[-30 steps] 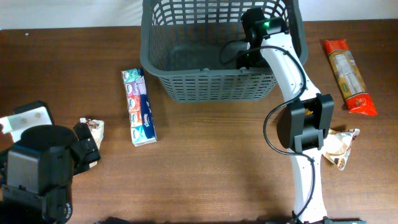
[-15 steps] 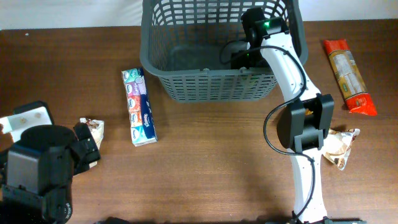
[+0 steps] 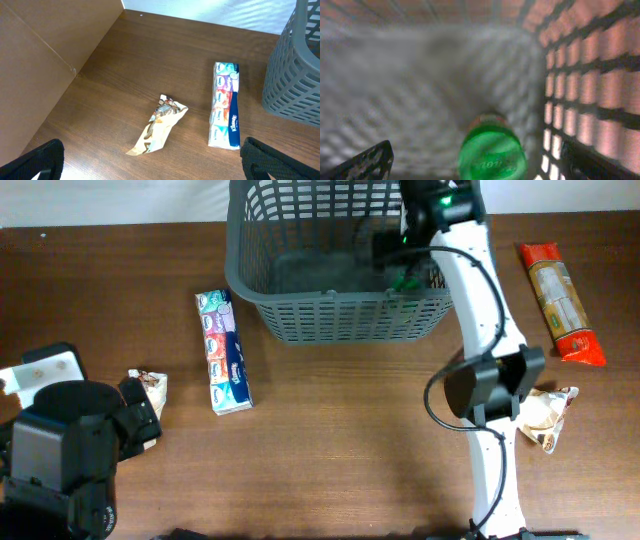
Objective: Pack container
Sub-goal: 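Withdraw the right gripper up and out of the basket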
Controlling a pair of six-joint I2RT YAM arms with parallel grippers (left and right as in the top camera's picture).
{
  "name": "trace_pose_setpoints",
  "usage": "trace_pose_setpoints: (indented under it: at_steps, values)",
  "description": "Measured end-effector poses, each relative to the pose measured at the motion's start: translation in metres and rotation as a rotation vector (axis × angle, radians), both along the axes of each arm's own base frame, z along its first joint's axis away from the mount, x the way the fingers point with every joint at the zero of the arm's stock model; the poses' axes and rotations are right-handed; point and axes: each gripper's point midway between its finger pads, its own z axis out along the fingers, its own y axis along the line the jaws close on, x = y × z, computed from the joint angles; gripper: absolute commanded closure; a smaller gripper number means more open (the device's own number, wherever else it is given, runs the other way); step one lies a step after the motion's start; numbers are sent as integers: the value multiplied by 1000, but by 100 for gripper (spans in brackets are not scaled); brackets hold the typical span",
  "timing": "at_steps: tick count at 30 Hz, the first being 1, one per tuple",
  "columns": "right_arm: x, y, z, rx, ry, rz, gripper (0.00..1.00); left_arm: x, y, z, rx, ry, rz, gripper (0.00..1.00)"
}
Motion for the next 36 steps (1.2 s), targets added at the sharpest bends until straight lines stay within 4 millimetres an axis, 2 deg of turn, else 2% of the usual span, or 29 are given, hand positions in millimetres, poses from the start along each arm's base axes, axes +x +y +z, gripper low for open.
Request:
trace_pose_setpoints:
  at_steps: [4,7,9,10,12,14,18,19,23,27,30,36]
  values:
    - [0,-6,63,10,-147,-8,1,0,0,0,0,0,0,0]
    - [-9,-22,100,-10,-228,-43,1,0,0,0,0,0,0,0]
    - [-21,-53,128,-49,-275,-125,1,0,0,0,0,0,0,0]
    - [-27,-66,133,-65,-272,-164,1,0,0,0,0,0,0,0]
    - [-42,-107,143,-109,-265,-283,1,0,0,0,0,0,0,0]
    - [-48,-139,151,-129,-280,-373,1,0,0,0,0,0,0,0]
    - [-63,-204,168,-121,-314,-556,1,0,0,0,0,0,0,1]
    - [-72,-225,175,-107,-330,-617,1,0,0,0,0,0,0,1]
    - [-96,-270,194,-77,-371,-731,1,0,0,0,0,0,0,0]
    - [-114,-303,197,-59,-371,-794,1,0,0,0,0,0,0,0]
    - [-122,-322,182,-51,-310,-825,1,0,0,0,0,0,0,0]
    - [-134,-346,109,-18,-52,-932,1,0,0,0,0,-1,0,0]
